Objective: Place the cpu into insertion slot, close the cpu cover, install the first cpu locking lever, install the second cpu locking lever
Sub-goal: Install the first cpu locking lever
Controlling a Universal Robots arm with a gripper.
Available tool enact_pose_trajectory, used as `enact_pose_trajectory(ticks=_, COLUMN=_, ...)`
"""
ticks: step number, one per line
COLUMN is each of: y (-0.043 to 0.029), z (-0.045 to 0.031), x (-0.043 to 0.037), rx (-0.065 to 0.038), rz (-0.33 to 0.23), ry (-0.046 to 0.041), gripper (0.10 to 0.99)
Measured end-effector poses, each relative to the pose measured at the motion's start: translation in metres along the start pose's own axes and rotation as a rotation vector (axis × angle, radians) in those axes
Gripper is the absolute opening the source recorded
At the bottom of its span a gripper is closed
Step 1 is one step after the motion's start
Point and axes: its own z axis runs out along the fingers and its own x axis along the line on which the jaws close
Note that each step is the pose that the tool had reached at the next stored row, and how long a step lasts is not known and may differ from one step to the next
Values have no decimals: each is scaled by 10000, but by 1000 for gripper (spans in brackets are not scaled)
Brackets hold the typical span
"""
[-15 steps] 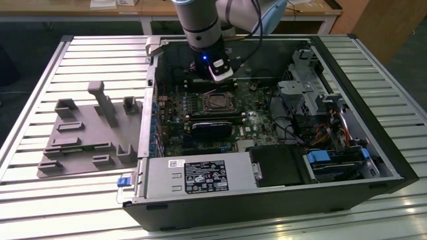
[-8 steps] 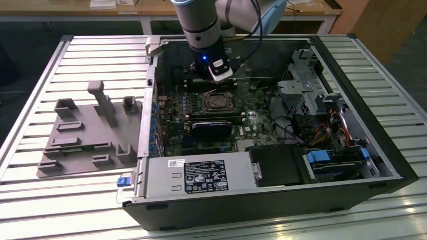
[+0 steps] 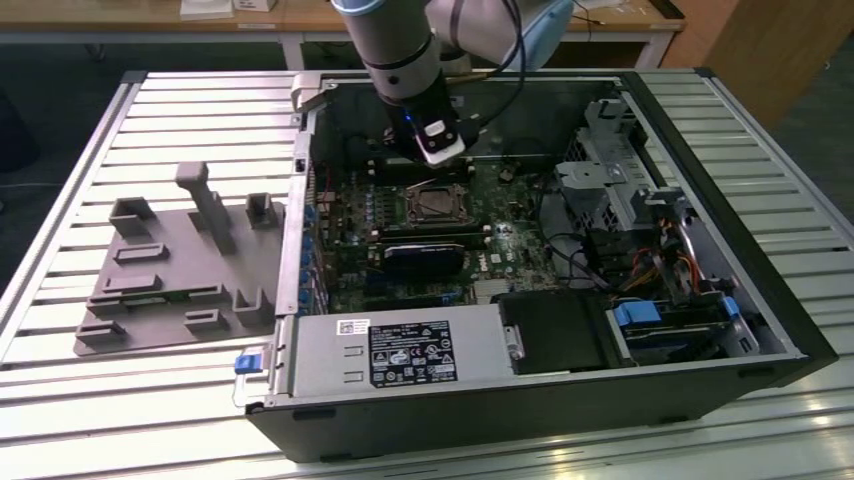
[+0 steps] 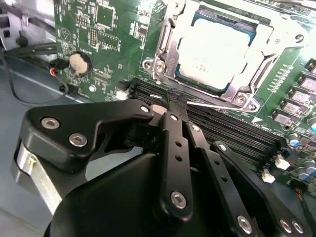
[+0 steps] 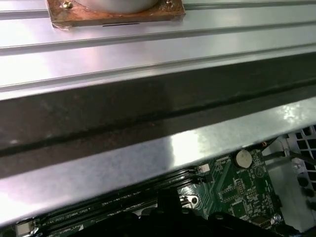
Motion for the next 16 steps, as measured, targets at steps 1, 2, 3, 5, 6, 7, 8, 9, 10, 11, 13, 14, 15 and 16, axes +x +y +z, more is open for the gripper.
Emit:
enact_pose_trajectory(ticks=1, y=-1, z=1, x=4, rx=29, rz=112, ry=-28, gripper=102)
enact_pose_trajectory(ticks=2, y=-2, z=2, x=8, rx=63, rz=227, ry=-54, gripper=102)
enact_pose_trajectory(ticks=3, y=-3, z=3, x=12, rx=95, rz=335, ry=-79, gripper=102)
enact_pose_trajectory(ticks=5, y=-5, z=3, x=23, rx=147, rz=517, ry=-121, gripper=102)
enact_pose_trajectory(ticks=6, y=-3, z=3, x=29, rx=158, rz=561, ry=-131, gripper=102)
enact_pose_trajectory(ticks=7, y=0, z=4, x=35, rx=168, rz=597, ry=-140, gripper=102)
enact_pose_trajectory(ticks=8, y=3, z=5, x=40, rx=178, rz=630, ry=-147, gripper=102)
enact_pose_trajectory(ticks=9, y=7, z=6, x=45, rx=187, rz=661, ry=-155, gripper=102)
enact_pose_trajectory(ticks=10, y=12, z=7, x=50, rx=196, rz=692, ry=-161, gripper=102)
enact_pose_trajectory(ticks=11, y=16, z=7, x=55, rx=204, rz=721, ry=-168, gripper=102)
enact_pose_trajectory(ticks=13, y=24, z=10, x=63, rx=220, rz=779, ry=-182, gripper=102)
enact_pose_trajectory(ticks=14, y=28, z=10, x=68, rx=229, rz=808, ry=-189, gripper=102)
enact_pose_trajectory(ticks=15, y=32, z=11, x=72, rx=238, rz=838, ry=-196, gripper=102)
enact_pose_trajectory(ticks=16, y=35, z=12, x=76, rx=246, rz=870, ry=-202, gripper=102)
